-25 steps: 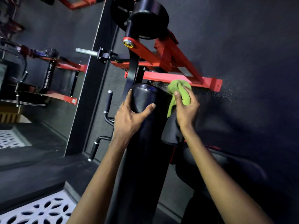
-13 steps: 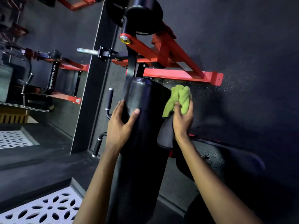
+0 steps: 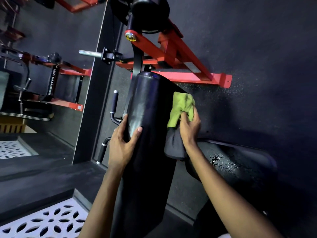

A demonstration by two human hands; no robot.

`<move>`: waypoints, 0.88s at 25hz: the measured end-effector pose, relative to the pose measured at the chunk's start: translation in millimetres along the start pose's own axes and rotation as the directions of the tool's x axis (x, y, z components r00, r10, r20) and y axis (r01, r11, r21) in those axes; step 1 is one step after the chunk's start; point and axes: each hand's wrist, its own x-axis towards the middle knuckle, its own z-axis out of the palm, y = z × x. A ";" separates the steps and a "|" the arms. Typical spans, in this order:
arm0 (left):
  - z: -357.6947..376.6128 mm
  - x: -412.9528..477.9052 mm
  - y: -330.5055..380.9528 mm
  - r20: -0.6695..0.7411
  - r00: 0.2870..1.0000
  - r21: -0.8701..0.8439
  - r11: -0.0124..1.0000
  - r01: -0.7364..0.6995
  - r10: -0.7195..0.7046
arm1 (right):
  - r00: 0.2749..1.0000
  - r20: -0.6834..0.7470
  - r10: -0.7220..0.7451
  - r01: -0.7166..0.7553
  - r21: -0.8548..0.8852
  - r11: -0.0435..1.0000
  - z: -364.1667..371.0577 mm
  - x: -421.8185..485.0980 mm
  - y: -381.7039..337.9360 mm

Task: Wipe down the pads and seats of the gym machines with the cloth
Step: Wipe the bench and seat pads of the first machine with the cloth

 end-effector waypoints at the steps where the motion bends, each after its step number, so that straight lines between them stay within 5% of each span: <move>1: 0.3 1.0 -1.4 -0.006 1.000 0.004 1.000 -0.010 0.010 | 1.000 0.008 -0.021 0.021 0.035 0.999 6.0 -11.3 -15.7; 4: 0.2 -0.2 -3.6 -0.019 0.999 0.036 0.999 -0.038 0.039 | 0.991 0.048 -0.125 0.121 0.068 0.990 16.2 -41.1 -44.5; 9: -2.9 1.4 -8.5 0.022 0.999 -0.007 0.999 -0.036 0.036 | 0.950 0.126 -0.285 0.300 -0.120 0.946 18.4 -54.5 -34.9; 15: -5.2 -13.0 -36.6 0.091 0.978 0.047 0.980 -0.194 0.189 | 1.000 0.000 -0.029 0.029 0.013 0.999 18.1 -11.8 -26.7; 22: -8.3 -5.4 -49.4 0.135 0.956 -0.037 0.965 -0.259 0.262 | 0.914 0.186 -0.361 0.391 -0.160 0.906 34.1 -122.2 -45.9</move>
